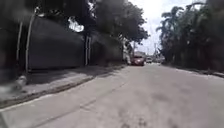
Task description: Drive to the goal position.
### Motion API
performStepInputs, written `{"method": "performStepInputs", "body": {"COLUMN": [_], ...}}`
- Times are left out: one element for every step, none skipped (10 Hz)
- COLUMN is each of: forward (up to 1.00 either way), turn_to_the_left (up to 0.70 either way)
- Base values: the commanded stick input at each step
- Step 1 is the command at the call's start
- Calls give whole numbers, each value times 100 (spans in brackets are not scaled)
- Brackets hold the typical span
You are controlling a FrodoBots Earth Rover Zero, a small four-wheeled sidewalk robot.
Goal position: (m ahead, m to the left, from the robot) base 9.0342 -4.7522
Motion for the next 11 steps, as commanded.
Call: {"method": "performStepInputs", "body": {"forward": [100, 100, 100, 100, 100, 100, 100, 100, 100, 100, 100], "turn_to_the_left": [-21, -21, -13, -5, 0, 0, -6, -15, -23, -32, -40]}}
